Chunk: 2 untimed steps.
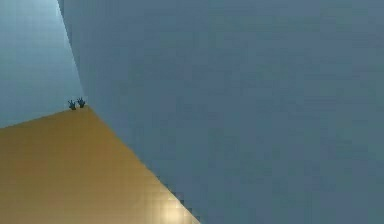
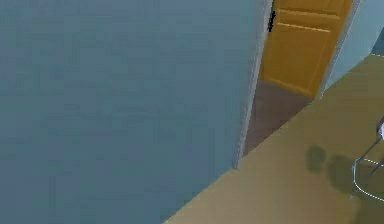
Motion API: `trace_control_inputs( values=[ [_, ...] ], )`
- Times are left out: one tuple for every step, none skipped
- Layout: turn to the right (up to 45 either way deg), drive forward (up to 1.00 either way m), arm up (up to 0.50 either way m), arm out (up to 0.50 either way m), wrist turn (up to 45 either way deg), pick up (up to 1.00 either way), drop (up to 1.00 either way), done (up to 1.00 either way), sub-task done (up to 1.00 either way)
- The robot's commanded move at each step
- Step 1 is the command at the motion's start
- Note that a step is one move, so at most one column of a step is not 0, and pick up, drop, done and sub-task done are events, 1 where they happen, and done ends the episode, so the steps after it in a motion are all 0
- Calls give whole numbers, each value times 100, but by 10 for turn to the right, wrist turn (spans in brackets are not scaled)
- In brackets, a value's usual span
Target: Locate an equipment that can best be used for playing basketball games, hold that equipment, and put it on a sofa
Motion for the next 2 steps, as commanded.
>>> trace_control_inputs(
  values=[
    [-450, 0, 0, 0, 0, 0, 0, 0, 0],
    [-450, 0, 0, 0, 0, 0, 0, 0, 0]
  ],
)
